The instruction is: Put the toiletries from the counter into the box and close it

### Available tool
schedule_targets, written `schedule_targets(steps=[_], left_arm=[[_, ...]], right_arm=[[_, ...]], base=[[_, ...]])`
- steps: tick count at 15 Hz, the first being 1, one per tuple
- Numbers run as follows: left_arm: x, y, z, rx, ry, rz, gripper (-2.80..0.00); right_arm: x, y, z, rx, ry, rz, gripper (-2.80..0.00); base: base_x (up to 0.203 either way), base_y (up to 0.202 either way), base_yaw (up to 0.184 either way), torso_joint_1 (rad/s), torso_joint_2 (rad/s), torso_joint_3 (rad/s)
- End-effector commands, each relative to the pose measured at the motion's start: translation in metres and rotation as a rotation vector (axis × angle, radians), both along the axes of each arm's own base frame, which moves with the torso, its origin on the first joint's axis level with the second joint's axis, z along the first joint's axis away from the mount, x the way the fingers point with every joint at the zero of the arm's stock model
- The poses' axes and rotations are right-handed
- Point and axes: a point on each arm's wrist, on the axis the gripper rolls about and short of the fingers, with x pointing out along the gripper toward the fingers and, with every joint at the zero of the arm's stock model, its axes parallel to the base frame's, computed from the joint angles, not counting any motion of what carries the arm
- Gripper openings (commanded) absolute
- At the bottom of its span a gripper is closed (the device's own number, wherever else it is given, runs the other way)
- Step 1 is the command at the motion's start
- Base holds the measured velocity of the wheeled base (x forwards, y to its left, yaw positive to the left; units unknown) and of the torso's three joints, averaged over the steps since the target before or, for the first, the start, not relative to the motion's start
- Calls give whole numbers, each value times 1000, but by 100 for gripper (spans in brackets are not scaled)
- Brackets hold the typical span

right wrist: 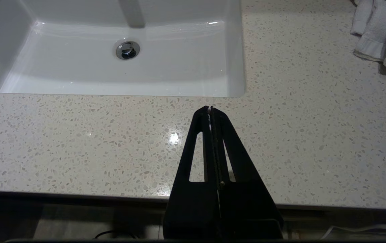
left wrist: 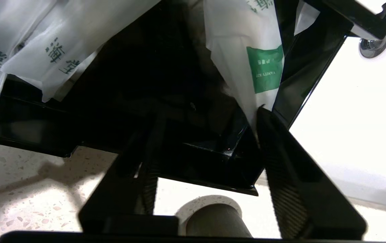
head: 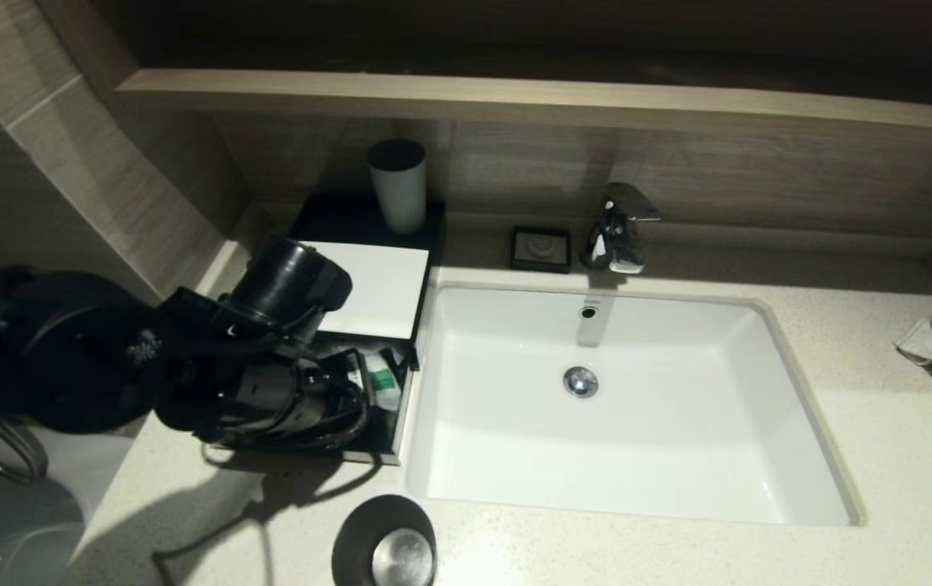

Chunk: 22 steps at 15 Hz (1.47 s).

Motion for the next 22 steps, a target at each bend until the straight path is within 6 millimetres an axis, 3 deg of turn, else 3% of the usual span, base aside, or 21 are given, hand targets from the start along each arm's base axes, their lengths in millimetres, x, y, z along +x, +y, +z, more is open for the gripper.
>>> schedule_targets(steps=[1, 9, 17, 22], left_arm=[[-4, 3, 7, -3, -25, 17, 0], [-19, 14, 25, -13, -86, 25, 0], [-15, 33, 2, 67, -13, 65, 0], [-10, 42, -1, 88, -12, 86, 0]], right_arm=[[0, 0, 0, 1, 2, 0, -280], [0, 0, 0, 1, 2, 0, -280], [0, 0, 0, 1, 2, 0, -280], [0, 0, 0, 1, 2, 0, -280]], base=[[0, 0, 0, 0, 0, 0], [0, 0, 0, 0, 0, 0], [0, 0, 0, 0, 0, 0], [0, 0, 0, 0, 0, 0]])
